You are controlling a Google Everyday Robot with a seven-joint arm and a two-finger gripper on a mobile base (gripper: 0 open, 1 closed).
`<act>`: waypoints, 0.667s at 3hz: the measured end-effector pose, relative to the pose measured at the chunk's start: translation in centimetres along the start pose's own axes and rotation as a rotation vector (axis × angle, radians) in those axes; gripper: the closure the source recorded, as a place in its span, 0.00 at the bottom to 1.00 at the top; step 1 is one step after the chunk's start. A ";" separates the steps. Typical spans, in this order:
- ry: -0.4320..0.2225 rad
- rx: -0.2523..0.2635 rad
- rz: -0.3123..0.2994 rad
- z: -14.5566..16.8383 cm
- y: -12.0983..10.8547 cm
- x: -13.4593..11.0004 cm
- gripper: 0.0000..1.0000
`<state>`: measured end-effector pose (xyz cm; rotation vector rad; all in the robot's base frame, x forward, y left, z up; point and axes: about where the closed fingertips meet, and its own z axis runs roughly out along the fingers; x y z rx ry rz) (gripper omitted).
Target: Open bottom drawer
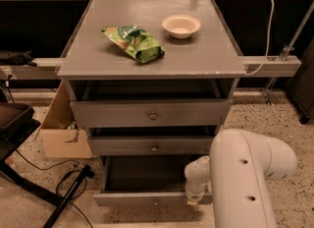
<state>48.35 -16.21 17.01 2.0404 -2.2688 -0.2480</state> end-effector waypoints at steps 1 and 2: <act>-0.012 -0.018 0.019 -0.7 0.3 -0.4 1.00; -0.012 -0.018 0.020 -0.6 -0.2 -0.5 1.00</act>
Offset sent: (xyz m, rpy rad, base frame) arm -0.4546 -0.0040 0.1879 0.0675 0.9640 -0.4587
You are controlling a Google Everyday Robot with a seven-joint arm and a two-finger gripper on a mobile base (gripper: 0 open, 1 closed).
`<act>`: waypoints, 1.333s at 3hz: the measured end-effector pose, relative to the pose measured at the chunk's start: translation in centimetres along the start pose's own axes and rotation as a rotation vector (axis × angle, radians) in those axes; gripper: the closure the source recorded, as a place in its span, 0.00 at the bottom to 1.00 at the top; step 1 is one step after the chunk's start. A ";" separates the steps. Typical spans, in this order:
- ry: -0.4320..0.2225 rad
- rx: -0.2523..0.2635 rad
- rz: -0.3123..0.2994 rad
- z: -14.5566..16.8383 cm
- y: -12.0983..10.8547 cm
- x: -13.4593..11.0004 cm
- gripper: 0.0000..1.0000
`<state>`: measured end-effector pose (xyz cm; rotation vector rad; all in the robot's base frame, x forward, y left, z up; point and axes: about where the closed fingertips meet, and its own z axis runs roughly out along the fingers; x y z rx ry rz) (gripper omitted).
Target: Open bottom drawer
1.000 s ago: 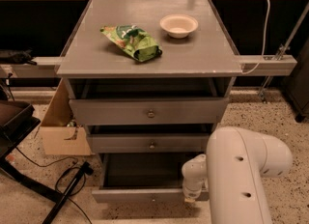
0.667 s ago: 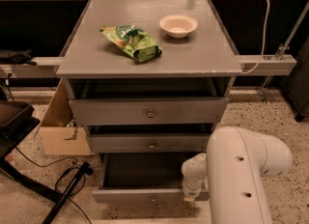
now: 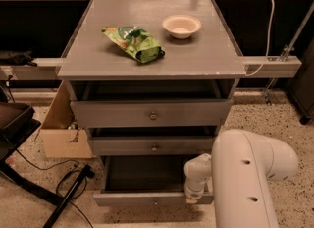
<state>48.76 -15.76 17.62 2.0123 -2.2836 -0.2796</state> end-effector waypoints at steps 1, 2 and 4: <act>-0.006 -0.009 0.016 -0.3 0.0 -0.2 1.00; -0.019 -0.029 0.048 -1.0 0.4 -0.6 1.00; -0.034 -0.031 0.065 -1.4 -0.2 -1.2 1.00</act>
Offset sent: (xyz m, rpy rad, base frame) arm -0.5339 0.0051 0.2079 0.1569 0.9401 -0.5720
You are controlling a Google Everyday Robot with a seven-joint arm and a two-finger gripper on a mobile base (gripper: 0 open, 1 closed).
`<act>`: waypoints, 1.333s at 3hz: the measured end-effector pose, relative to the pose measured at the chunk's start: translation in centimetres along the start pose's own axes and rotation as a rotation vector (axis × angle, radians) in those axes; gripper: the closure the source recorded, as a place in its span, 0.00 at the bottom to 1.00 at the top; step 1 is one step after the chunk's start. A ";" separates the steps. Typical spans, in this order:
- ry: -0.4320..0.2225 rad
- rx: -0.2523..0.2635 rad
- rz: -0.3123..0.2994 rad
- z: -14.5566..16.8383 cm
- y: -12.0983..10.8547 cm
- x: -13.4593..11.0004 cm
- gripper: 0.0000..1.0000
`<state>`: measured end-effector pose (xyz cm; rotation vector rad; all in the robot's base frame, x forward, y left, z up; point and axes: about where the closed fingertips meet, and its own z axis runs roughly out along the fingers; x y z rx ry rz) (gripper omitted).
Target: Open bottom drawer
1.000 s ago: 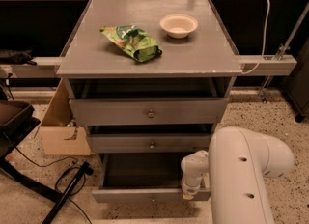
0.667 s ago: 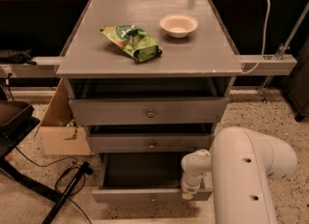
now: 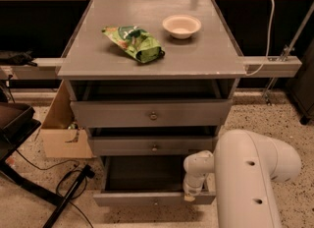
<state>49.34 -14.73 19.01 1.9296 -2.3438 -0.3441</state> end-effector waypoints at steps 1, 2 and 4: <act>-0.028 0.004 0.026 -0.7 -0.1 -0.7 1.00; -0.028 0.004 0.026 -0.8 -0.4 -0.9 1.00; -0.397 -0.065 0.430 -13.4 8.5 -7.3 1.00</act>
Offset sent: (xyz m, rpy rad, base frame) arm -0.6223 0.0224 0.2221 0.2504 0.9170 -0.6832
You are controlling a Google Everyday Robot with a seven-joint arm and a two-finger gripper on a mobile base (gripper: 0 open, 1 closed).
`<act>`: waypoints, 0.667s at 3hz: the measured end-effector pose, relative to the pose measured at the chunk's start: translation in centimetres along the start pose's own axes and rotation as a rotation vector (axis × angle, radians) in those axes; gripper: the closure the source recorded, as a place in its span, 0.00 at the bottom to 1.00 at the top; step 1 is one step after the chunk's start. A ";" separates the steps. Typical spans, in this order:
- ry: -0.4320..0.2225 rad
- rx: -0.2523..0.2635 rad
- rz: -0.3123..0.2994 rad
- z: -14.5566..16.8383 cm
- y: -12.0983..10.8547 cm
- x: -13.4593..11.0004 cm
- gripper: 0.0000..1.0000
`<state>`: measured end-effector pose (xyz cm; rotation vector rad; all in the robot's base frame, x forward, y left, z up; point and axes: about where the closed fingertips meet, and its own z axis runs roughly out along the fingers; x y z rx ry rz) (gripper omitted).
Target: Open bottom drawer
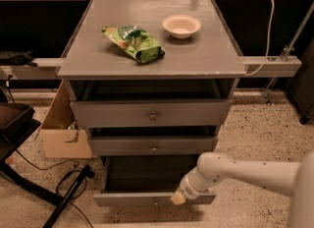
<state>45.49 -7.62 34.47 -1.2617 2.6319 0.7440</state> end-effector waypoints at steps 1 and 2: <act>-0.056 -0.118 0.161 -3.6 9.0 2.8 0.82; -0.043 -0.173 0.232 -3.4 12.9 7.7 0.50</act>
Offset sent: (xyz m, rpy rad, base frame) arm -0.0837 0.0106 0.0562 0.1037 0.1305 -0.1235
